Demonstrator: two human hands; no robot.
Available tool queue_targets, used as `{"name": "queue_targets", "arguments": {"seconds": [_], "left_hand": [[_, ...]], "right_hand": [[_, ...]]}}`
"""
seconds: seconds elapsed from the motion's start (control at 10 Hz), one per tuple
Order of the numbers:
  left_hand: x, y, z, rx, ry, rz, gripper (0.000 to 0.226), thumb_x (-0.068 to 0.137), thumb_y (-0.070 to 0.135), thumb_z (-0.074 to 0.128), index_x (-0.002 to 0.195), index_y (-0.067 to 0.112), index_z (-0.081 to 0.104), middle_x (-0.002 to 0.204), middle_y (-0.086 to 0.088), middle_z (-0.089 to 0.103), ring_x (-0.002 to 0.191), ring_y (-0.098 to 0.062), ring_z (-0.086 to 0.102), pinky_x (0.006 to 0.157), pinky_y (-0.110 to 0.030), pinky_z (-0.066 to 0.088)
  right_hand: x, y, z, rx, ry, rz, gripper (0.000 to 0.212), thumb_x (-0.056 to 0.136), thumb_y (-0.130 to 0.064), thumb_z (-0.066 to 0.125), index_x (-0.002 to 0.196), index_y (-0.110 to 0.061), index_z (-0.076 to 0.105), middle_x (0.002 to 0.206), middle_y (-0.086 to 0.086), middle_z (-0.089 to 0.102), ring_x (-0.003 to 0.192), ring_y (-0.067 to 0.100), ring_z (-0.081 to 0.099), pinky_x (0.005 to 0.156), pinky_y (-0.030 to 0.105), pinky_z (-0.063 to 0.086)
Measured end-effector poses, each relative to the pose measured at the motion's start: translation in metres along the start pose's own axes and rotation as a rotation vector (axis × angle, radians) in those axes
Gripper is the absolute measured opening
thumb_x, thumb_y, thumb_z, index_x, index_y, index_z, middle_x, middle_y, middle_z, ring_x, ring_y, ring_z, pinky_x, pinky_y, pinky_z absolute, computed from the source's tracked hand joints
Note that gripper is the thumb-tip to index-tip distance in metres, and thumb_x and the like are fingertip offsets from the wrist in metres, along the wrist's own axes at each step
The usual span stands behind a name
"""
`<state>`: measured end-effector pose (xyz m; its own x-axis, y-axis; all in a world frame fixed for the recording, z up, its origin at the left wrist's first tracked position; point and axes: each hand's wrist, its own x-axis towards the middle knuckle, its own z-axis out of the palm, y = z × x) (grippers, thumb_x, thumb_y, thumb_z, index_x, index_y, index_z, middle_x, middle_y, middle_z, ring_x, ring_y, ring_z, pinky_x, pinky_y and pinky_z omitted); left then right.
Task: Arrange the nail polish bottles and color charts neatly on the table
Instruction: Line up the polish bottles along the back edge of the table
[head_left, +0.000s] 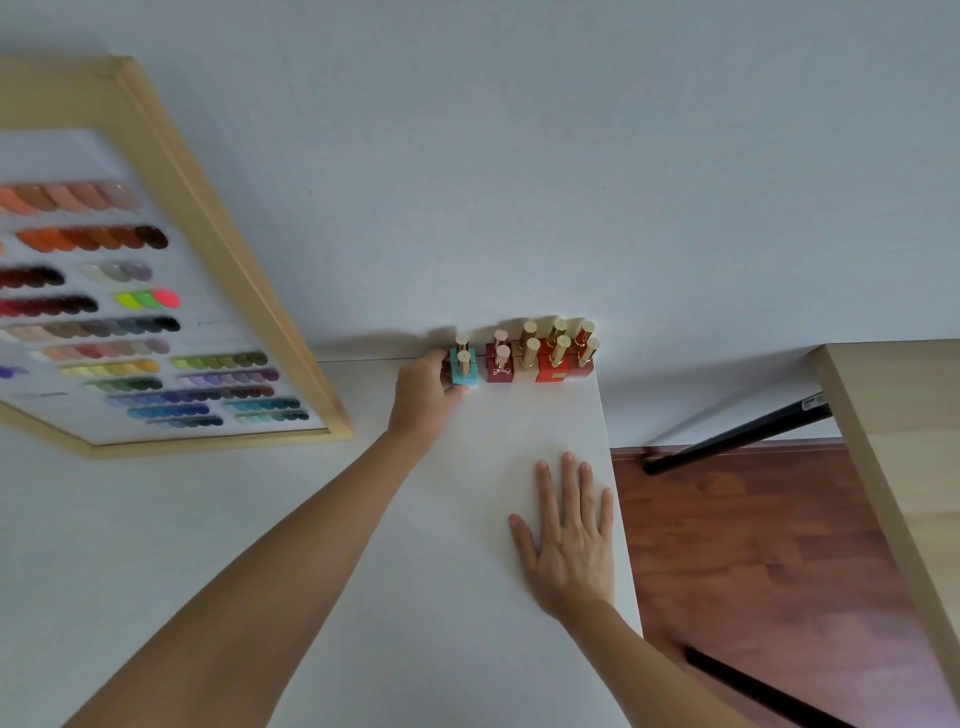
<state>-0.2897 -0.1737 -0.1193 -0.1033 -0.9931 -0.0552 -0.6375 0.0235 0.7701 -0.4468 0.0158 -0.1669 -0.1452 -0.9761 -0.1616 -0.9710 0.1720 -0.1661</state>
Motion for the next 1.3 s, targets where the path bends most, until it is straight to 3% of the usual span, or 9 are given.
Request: {"name": "queue_targets", "arguments": {"seconds": [0.6, 0.8, 0.9, 1.0, 1.1, 1.2, 1.3], "left_hand": [[0.003, 0.008, 0.015, -0.051, 0.028, -0.055, 0.031, 0.074, 0.002, 0.075, 0.103, -0.002, 0.066, 0.103, -0.019, 0.072, 0.094, -0.025, 0.07, 0.086, -0.043, 0.057], [-0.014, 0.013, 0.008, 0.006, 0.006, -0.122, 0.045, 0.076, 0.004, 0.075, 0.116, -0.003, 0.057, 0.111, -0.021, 0.066, 0.102, -0.03, 0.065, 0.092, -0.045, 0.053], [-0.035, 0.018, -0.002, 0.079, -0.07, -0.124, 0.051, 0.08, 0.01, 0.071, 0.124, 0.0, 0.048, 0.12, -0.021, 0.058, 0.109, -0.034, 0.058, 0.096, -0.045, 0.048], [-0.067, 0.024, -0.021, 0.079, -0.119, -0.104, 0.057, 0.084, 0.016, 0.068, 0.134, 0.008, 0.043, 0.128, -0.015, 0.054, 0.112, -0.026, 0.057, 0.096, -0.034, 0.047], [-0.104, 0.026, -0.051, 0.026, -0.134, -0.069, 0.049, 0.085, 0.018, 0.068, 0.131, 0.014, 0.05, 0.125, -0.008, 0.06, 0.1, -0.014, 0.061, 0.084, -0.022, 0.047], [-0.142, 0.024, -0.094, -0.028, -0.133, -0.041, 0.043, 0.086, 0.018, 0.068, 0.127, 0.016, 0.054, 0.119, -0.005, 0.064, 0.094, -0.011, 0.061, 0.082, -0.02, 0.049], [-0.179, 0.014, -0.145, -0.063, -0.062, -0.052, 0.041, 0.086, 0.019, 0.068, 0.124, 0.015, 0.056, 0.114, -0.004, 0.065, 0.091, -0.012, 0.061, 0.08, -0.018, 0.049]], "right_hand": [[-0.001, 0.0, 0.001, -0.001, 0.011, 0.005, 0.068, 0.094, -0.058, 0.016, 0.151, -0.024, 0.0, 0.16, 0.007, -0.001, 0.148, 0.027, -0.005, 0.117, 0.05, 0.002], [0.0, 0.0, 0.0, 0.012, 0.0, 0.005, 0.068, 0.094, -0.058, 0.015, 0.15, -0.024, 0.0, 0.16, 0.007, -0.001, 0.148, 0.027, -0.004, 0.117, 0.049, -0.001], [0.0, 0.0, -0.004, 0.032, -0.053, 0.014, 0.069, 0.092, -0.059, 0.008, 0.15, -0.024, -0.004, 0.16, 0.008, -0.004, 0.147, 0.027, -0.009, 0.119, 0.049, -0.003], [0.0, -0.002, -0.018, 0.028, -0.14, -0.017, 0.082, 0.081, -0.066, -0.014, 0.149, -0.022, -0.006, 0.16, 0.01, -0.008, 0.147, 0.031, -0.011, 0.118, 0.051, -0.002], [0.0, -0.006, -0.041, 0.087, -0.199, -0.052, 0.081, 0.084, -0.065, -0.007, 0.15, -0.019, 0.002, 0.16, 0.011, 0.001, 0.147, 0.031, -0.002, 0.118, 0.051, 0.005], [-0.002, -0.019, -0.069, 0.145, -0.159, -0.111, 0.06, 0.098, -0.046, 0.032, 0.147, -0.017, 0.017, 0.157, 0.012, 0.019, 0.146, 0.03, 0.015, 0.118, 0.047, 0.019], [-0.008, -0.05, -0.093, 0.178, -0.118, -0.195, 0.051, 0.098, -0.035, 0.042, 0.143, -0.016, 0.03, 0.152, 0.011, 0.032, 0.14, 0.028, 0.029, 0.113, 0.043, 0.029]]}}
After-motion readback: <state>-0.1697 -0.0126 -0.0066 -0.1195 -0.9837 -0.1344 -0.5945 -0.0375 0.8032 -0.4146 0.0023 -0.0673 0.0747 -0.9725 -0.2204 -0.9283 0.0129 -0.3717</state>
